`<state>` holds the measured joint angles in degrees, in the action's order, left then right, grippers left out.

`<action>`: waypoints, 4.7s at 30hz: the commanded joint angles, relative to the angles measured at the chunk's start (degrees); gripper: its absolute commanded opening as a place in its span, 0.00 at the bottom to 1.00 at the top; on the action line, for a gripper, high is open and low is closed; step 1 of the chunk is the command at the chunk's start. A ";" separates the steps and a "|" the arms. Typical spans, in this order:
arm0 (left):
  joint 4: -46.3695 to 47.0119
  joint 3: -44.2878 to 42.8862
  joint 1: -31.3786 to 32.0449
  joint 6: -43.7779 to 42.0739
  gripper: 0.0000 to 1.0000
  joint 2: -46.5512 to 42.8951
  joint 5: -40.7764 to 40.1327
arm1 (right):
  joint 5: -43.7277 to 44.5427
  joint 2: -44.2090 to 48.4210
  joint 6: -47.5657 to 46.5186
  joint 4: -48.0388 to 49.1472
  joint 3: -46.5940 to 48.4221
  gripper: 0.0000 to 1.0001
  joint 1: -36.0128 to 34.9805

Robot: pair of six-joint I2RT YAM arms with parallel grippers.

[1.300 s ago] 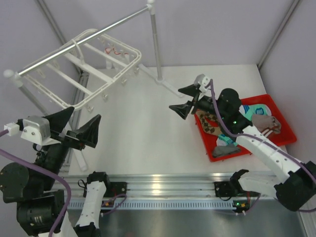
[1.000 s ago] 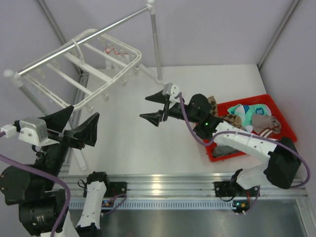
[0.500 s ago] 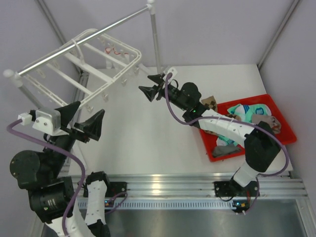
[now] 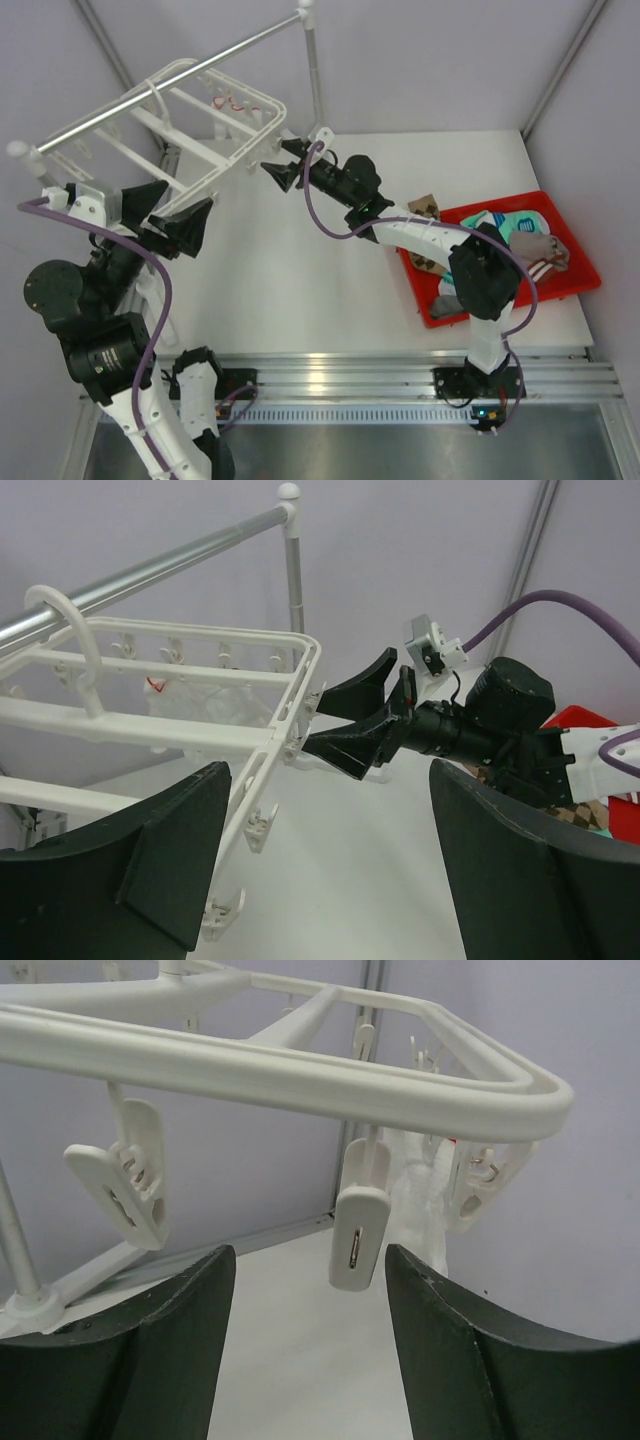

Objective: Clip the socks to the hanger
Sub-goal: Rotate the hanger at the clothesline, then open the clamp at the hanger.

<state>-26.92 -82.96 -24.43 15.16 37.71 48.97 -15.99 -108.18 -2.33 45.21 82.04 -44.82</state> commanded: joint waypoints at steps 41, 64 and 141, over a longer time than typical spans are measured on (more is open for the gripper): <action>-2.35 -0.98 -2.21 0.31 0.80 6.14 0.78 | -15.73 13.78 -8.57 -5.03 -6.72 0.39 -5.63; -8.85 3.07 -2.21 -1.27 0.76 10.98 -8.89 | -34.72 11.33 6.37 -1.88 -4.00 0.60 5.27; -25.73 -11.43 -2.20 -0.48 0.80 13.88 -17.68 | -38.15 2.09 18.50 7.53 3.83 0.00 12.21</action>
<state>-48.23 -91.48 -26.22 15.03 51.16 34.89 -51.55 -110.69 17.04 51.59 86.41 -33.50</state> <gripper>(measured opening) 0.801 0.163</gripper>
